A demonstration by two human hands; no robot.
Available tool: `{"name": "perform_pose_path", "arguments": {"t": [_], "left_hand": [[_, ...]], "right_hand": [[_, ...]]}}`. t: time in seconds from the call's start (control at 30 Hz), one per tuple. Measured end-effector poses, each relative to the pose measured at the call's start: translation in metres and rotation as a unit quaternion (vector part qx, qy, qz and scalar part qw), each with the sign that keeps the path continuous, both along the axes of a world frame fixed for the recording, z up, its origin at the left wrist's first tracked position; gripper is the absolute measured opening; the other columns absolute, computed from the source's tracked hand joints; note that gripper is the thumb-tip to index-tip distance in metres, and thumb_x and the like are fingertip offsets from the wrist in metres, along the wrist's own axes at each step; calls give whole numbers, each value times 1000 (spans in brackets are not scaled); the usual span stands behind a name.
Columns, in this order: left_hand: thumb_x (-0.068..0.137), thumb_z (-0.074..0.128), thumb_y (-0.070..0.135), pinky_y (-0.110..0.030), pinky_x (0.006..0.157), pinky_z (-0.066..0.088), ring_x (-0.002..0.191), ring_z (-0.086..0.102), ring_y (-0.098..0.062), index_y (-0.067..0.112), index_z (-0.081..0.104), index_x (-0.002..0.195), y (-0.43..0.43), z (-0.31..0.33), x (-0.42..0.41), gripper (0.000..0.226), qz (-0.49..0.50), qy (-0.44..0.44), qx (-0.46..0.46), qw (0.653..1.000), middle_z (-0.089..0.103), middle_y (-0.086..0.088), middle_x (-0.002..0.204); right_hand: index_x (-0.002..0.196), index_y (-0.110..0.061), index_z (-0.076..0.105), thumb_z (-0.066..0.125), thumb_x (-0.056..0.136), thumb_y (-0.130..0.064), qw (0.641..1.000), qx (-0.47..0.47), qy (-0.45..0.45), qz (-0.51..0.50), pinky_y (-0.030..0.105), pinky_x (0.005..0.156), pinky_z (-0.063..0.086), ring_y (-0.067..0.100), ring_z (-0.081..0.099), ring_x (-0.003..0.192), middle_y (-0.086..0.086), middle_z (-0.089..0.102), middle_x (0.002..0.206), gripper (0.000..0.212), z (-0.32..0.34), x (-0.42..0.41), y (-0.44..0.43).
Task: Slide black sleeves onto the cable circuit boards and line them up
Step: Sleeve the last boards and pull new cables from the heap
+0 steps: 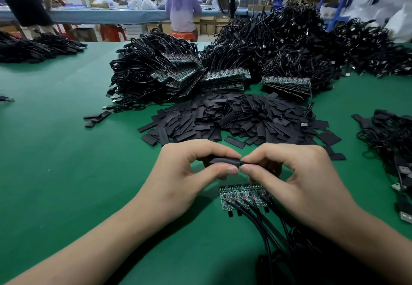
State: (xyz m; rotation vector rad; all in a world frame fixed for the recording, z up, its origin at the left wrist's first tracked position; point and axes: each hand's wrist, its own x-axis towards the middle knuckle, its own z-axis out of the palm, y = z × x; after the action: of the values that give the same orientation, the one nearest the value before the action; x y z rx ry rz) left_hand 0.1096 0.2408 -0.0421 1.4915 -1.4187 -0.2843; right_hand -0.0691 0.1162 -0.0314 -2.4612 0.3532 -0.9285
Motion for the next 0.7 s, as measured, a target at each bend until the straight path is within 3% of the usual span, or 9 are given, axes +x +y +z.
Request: {"name": "perform_pose_path", "arguments": {"t": [0.2, 0.33, 0.47, 0.7], "left_hand": [[84, 78, 30, -20, 81, 54, 89, 73, -12, 27, 79, 102, -1, 1, 1, 18, 1, -16, 1, 1000, 77, 14, 95], [75, 83, 40, -28, 83, 56, 87, 72, -13, 31, 76, 105, -2, 3, -1, 32, 69, -12, -51, 996, 75, 13, 90], [67, 84, 45, -16, 81, 51, 83, 72, -10, 25, 74, 106, -1, 7, -3, 45, 115, -5, -89, 989, 73, 10, 83], [73, 82, 44, -14, 86, 51, 88, 71, -2, 23, 74, 118, 2, 10, -7, 50, 123, -68, -71, 988, 73, 15, 85]], "right_hand": [[87, -29, 77, 72, 88, -38, 1000, 2, 4, -16, 34, 59, 52, 6, 65, 67, -20, 68, 70, 10, -1, 1, 1], [92, -28, 78, 69, 90, -35, 999, 29, 6, -19, 34, 63, 54, 7, 69, 69, -19, 72, 74, 11, 0, 1, 3], [96, -28, 78, 73, 93, -22, 997, 80, 5, -9, 26, 66, 53, 3, 71, 70, -23, 74, 74, 9, -1, 2, 6], [95, -30, 78, 71, 93, -19, 993, 113, 17, -10, 29, 58, 52, 10, 67, 60, -22, 74, 72, 13, 3, 4, 9]]}}
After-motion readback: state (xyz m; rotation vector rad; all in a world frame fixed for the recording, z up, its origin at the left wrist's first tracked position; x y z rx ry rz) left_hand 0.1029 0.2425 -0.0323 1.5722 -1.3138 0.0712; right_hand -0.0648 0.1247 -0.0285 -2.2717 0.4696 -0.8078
